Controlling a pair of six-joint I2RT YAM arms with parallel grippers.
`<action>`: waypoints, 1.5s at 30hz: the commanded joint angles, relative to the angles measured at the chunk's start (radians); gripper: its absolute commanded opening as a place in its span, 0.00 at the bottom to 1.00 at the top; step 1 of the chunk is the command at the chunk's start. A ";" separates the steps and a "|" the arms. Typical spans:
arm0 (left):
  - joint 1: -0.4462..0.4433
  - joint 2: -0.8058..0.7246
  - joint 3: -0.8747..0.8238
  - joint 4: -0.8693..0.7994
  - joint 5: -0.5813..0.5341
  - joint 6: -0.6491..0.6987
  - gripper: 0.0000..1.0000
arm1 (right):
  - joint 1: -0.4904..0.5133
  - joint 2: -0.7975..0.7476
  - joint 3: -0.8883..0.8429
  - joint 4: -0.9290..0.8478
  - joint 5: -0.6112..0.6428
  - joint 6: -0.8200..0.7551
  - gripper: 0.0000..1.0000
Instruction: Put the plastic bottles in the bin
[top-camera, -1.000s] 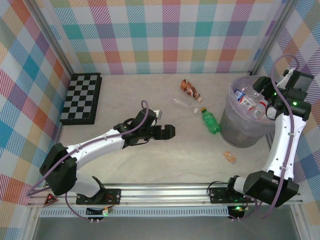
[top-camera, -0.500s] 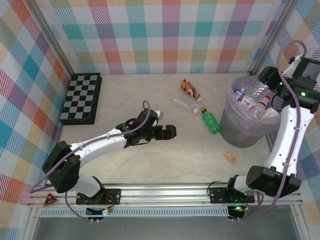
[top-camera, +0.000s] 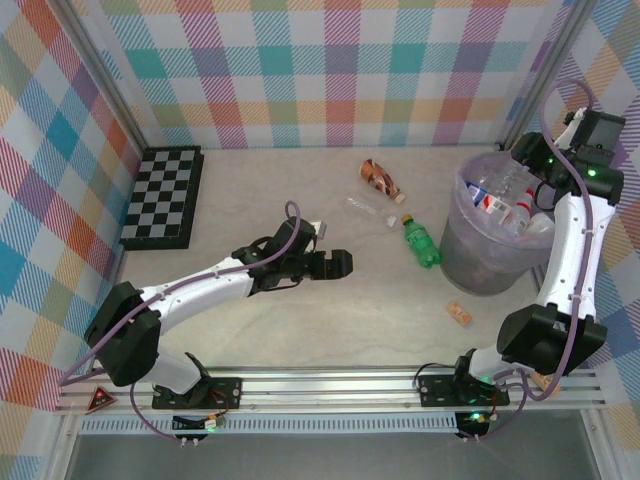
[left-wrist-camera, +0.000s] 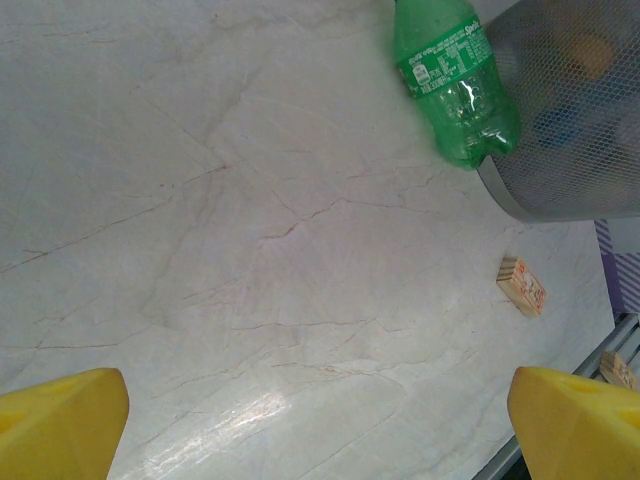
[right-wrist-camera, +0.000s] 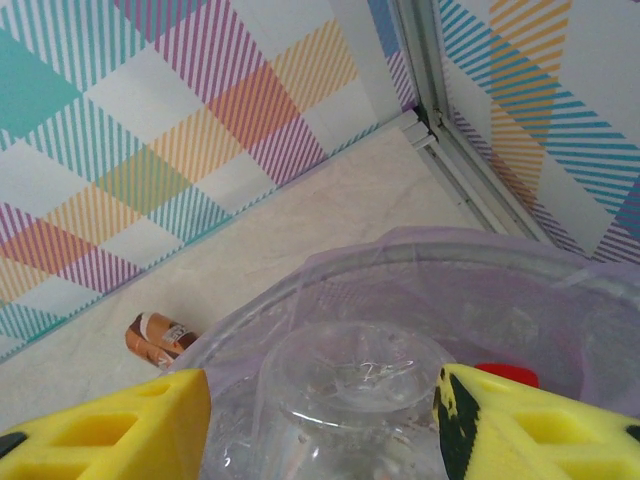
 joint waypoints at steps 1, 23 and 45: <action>0.011 0.010 0.009 0.018 0.014 -0.004 0.97 | 0.009 0.013 -0.050 -0.110 -0.009 0.010 0.61; 0.049 0.283 0.195 0.225 -0.042 -0.400 0.98 | 0.028 -0.159 0.114 -0.189 -0.139 0.007 0.75; 0.148 0.817 0.786 0.065 -0.120 -0.610 0.92 | 0.143 -0.287 -0.107 -0.150 -0.134 -0.003 0.77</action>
